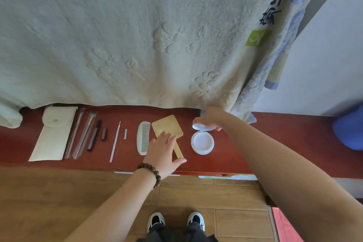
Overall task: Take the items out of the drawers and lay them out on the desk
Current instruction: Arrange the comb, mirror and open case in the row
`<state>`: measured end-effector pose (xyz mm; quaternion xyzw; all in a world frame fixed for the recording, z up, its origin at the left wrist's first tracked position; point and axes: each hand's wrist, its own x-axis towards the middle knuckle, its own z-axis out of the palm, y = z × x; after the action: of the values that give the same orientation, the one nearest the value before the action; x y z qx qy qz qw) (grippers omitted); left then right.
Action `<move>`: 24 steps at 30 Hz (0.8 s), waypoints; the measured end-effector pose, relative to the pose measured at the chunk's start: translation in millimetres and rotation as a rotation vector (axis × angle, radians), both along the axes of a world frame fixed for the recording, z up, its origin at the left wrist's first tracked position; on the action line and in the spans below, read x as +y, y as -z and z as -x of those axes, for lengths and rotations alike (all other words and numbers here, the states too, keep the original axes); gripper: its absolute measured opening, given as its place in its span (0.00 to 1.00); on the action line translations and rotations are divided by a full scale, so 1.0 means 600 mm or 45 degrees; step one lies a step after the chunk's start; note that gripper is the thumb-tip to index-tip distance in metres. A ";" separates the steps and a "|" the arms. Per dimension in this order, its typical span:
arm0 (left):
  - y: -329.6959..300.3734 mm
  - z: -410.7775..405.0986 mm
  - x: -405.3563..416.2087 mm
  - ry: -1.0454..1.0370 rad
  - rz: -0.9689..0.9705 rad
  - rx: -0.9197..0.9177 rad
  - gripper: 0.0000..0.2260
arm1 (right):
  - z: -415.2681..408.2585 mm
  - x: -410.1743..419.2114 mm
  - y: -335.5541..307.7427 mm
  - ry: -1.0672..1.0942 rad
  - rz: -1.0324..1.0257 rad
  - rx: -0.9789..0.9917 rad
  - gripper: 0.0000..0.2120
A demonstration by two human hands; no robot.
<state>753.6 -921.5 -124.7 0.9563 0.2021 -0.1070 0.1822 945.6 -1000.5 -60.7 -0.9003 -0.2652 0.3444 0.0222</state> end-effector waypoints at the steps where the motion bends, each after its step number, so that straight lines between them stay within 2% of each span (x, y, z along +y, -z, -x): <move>1: 0.007 0.002 -0.001 -0.008 -0.017 0.011 0.35 | -0.003 0.003 0.004 -0.032 0.030 -0.019 0.13; 3: 0.019 0.005 0.000 -0.020 -0.041 0.007 0.35 | -0.008 0.006 0.008 -0.063 0.049 -0.057 0.20; 7: 0.025 0.006 0.003 -0.029 -0.037 -0.052 0.33 | -0.016 0.003 0.027 -0.015 -0.055 -0.108 0.25; 11: 0.022 0.008 0.007 -0.091 0.055 -0.082 0.33 | -0.001 -0.057 0.057 0.300 -0.500 -0.078 0.26; 14: 0.018 0.009 0.010 -0.128 0.098 -0.105 0.32 | 0.053 -0.111 0.085 0.429 -0.748 -0.067 0.41; 16: 0.016 0.010 0.010 -0.141 0.100 -0.113 0.31 | 0.094 -0.124 0.108 0.439 -0.776 -0.009 0.51; 18: 0.016 0.011 0.009 -0.146 0.074 -0.105 0.32 | 0.119 -0.122 0.131 0.415 -0.816 -0.017 0.57; 24: 0.017 0.006 -0.001 -0.132 -0.012 -0.054 0.32 | 0.136 -0.107 0.154 0.466 -0.849 -0.148 0.55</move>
<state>750.0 -922.2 -135.2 0.9474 0.2480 -0.0763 0.1873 864.2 -1064.8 -152.9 -0.8942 -0.1984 0.1778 0.3598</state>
